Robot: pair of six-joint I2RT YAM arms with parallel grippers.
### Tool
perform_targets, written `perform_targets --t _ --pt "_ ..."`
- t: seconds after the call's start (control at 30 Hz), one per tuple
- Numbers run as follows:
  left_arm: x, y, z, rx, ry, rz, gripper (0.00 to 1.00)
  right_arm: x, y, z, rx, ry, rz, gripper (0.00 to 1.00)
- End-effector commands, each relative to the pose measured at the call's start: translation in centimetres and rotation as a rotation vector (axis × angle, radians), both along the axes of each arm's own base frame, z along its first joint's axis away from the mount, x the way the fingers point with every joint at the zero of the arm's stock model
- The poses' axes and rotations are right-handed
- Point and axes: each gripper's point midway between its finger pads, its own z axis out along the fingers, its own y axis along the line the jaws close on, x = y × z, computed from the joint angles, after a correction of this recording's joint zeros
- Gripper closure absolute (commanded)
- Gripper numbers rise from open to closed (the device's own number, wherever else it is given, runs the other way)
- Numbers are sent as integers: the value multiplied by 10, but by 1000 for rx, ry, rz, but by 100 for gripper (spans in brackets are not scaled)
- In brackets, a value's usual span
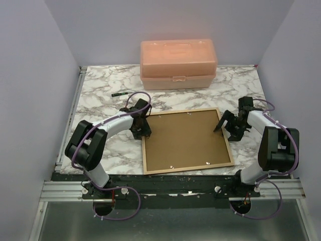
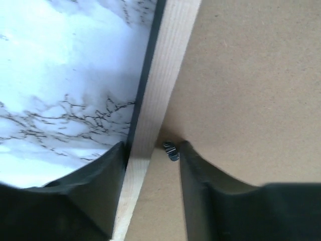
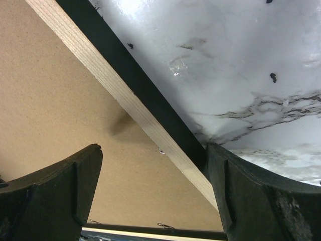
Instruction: Put the photo into the frame
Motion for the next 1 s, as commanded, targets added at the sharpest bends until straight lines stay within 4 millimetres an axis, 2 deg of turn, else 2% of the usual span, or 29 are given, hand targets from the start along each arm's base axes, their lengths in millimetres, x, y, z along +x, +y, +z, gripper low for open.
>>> perform_targets --t 0.0,0.27,0.5,0.53,0.57,0.6,0.63,0.7,0.77,0.97 --pt "-16 42 -38 214 77 3 67 -6 14 -10 73 16 29 8" --pt "-17 42 -34 222 73 -48 100 -6 16 -11 85 13 36 8" --pt "-14 40 -14 252 17 -98 100 -5 15 -9 75 6 32 9" --pt "-15 40 -10 249 9 -97 96 -5 15 -9 74 4 32 9" --pt "-16 40 -7 243 3 -95 85 -5 15 -9 74 5 33 9" --pt "-17 39 -4 229 -7 -91 70 -4 14 -8 73 1 34 8" --pt "-19 38 -1 214 -14 -89 48 -4 14 -7 72 -2 33 8" --pt "-23 36 6 183 -28 -83 27 -4 14 -6 72 -7 33 8" --pt "-28 36 13 158 -39 -85 19 -4 15 -6 76 -11 37 8" --pt "-39 43 39 127 -100 -79 15 -9 25 -7 127 -3 61 9"
